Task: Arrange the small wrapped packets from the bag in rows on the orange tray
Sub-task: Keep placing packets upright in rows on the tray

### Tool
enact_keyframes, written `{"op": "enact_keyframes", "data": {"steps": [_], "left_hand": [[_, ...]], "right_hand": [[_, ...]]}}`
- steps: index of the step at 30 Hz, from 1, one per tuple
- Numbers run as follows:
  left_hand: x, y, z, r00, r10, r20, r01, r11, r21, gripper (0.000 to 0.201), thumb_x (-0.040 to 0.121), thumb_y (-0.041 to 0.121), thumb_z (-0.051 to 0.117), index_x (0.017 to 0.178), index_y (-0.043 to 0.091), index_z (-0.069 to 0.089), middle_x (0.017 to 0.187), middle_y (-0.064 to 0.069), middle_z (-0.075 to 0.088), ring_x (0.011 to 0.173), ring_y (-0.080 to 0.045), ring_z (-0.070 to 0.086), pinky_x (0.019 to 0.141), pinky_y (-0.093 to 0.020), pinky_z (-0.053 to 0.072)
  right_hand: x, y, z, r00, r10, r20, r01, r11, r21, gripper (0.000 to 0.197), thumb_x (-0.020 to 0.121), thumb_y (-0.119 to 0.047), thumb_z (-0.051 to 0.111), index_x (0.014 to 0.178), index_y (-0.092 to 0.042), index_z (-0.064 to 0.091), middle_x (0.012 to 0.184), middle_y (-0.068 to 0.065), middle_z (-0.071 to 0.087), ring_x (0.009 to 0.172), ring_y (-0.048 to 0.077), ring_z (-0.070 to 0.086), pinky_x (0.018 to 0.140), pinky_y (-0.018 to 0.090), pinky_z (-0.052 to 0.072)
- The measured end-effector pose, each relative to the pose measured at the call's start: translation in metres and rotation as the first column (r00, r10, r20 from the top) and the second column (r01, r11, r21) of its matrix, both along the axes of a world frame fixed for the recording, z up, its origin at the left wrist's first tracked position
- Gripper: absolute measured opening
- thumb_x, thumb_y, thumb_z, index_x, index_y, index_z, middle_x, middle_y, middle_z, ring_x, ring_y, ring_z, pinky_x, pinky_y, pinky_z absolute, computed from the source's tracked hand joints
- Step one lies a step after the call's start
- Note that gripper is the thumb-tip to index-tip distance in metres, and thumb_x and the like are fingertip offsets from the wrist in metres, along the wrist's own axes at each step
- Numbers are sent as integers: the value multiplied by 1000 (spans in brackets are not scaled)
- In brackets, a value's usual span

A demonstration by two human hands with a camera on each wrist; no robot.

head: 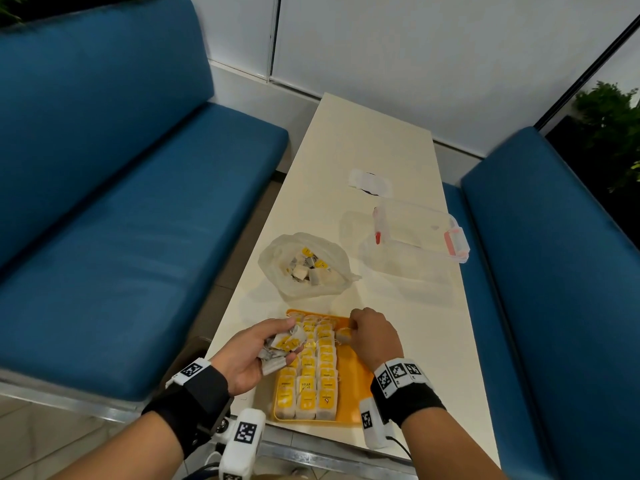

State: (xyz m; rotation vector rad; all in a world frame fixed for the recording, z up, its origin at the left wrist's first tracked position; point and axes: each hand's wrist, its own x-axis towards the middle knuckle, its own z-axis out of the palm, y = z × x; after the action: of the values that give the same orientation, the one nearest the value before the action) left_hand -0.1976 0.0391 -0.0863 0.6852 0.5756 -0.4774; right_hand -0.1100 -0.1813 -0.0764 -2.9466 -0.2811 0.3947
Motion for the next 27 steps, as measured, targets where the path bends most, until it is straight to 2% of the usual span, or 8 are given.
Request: {"op": "enact_keyframes", "data": {"steps": [4,8,14,18,23,27], "left_hand": [[1,-1,2,1000,2,4,-2,1000,0,41,86,19,78,121,3,65,126,-28,67,94,-32,73,65,-30,62],[0,0,2,1000,-9,11,9,1000,2,32,85,19,78,111,5,65,113,-24,71,94,-32,72,65,-30,62],[0,1,5,1000,-18,20,18,1000,10,27,85,19,78,105,6,66,110,-23,71,94,-33,71,64,-30,61],[0,1,5,999,-27,22,27,1000,11,26,86,18,77,106,5,67,112,-24,71,95,-33,71,64,-30,61],[1,1,6,999,-35,22,35,999,17,32,84,19,78,110,4,67,115,-25,70,98,-34,70,63,-31,62],[1,1,4,1000,-29,12,29,1000,6,38,85,19,78,117,3,66,121,-28,68,97,-34,70,63,-31,62]], "right_hand": [[0,7,-2,999,-20,29,20,1000,-7,23,93,-38,58,96,-15,61,100,5,60,94,26,60,75,32,48],[0,11,-5,999,-41,35,41,999,-1,24,92,-37,57,99,-14,61,102,7,60,95,28,60,76,34,50],[1,16,-6,993,-111,43,110,994,19,23,89,-34,61,99,-13,58,98,5,60,90,27,61,72,33,47],[2,20,-6,986,-155,54,154,988,19,17,85,-25,59,94,-13,54,92,5,61,82,28,62,67,33,48],[3,21,-5,987,-151,52,151,989,13,15,89,-23,54,99,-13,56,96,6,62,86,29,63,69,33,48],[2,19,-3,990,-139,28,138,990,34,17,88,-26,58,98,-12,56,96,6,62,86,28,62,71,35,51]]}}
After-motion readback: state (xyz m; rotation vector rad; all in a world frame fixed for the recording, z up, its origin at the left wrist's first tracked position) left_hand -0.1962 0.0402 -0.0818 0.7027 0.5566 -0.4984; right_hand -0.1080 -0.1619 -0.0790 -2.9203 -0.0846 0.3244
